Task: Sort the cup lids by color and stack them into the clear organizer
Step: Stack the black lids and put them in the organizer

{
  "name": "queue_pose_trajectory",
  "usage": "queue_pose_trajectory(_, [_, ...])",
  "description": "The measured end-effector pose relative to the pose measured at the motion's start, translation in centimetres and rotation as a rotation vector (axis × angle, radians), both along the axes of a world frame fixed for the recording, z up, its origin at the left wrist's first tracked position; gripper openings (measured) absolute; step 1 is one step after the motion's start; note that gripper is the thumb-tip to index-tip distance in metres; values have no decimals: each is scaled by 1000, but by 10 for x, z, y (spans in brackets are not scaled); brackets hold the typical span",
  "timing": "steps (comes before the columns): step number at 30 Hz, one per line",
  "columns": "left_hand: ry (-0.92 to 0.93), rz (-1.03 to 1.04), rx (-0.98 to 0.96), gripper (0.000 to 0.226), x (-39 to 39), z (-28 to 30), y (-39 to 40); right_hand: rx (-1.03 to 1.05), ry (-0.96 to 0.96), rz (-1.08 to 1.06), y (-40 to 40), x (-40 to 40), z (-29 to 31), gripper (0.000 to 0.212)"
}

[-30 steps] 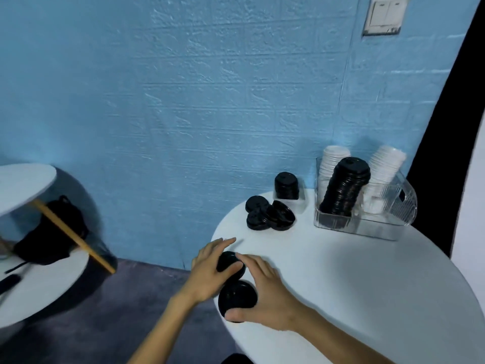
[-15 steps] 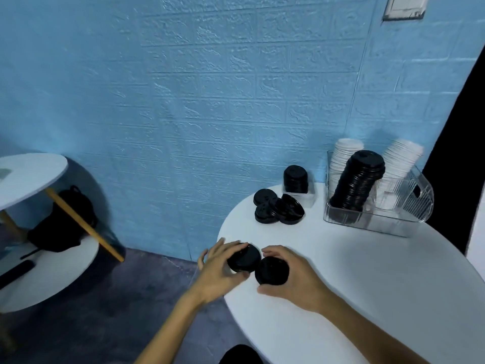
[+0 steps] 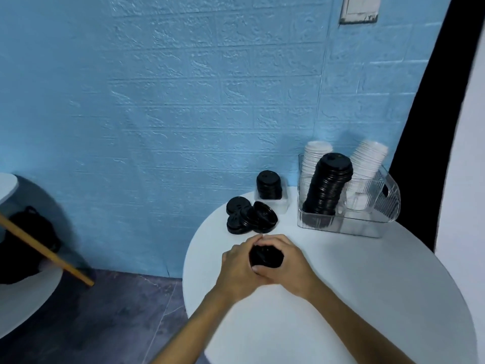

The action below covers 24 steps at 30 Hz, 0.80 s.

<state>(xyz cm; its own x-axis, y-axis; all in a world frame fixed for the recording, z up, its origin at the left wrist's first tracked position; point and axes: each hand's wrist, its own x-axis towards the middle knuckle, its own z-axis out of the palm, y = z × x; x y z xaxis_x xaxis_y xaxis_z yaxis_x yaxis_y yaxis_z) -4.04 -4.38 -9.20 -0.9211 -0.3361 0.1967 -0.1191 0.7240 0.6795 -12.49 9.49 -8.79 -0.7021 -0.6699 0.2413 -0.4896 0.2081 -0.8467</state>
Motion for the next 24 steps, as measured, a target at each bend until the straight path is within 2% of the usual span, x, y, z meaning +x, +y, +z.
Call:
queue_pose_trajectory(6, [15, 57, -78, 84, 0, -7, -2, 100, 37, 65, 3, -12, -7, 48])
queue_pose_trajectory(10, [3, 63, -116, 94, 0, -10, 1, 75, 8, 61, 9, -22, -8, 51])
queue_pose_trajectory(13, [-10, -25, -114, 92, 3, -6, 0, 78, 12, 83, 10, -26, -9, 53])
queue_pose_trajectory(15, [9, -62, 145, 77, 4, -1, -2, 89, 41, 96, 10, -29, -11, 53])
queue_pose_trajectory(16, [98, -22, 335, 68, 1, 2, -4, 97, 57, 98, 11, -30, -12, 55])
queue_pose_trajectory(17, [224, 72, 441, 60, -3, 2, -8, 111, 65, 102, 11, -31, -13, 58])
queue_pose_trajectory(18, [348, 182, 441, 55, -10, 1, -12, 130, 71, 104, 10, -31, -13, 63])
queue_pose_trajectory(19, [420, 288, 347, 52, -19, 2, -16, 147, 77, 104, 10, -31, -14, 67])
queue_pose_trajectory(21, [423, 435, 170, 66, -37, 8, -24, 164, 88, 95, 10, -31, -13, 72])
queue_pose_trajectory(24, [259, 436, 111, 102, -63, 11, -30, 155, 89, 62, 12, -30, -10, 74])
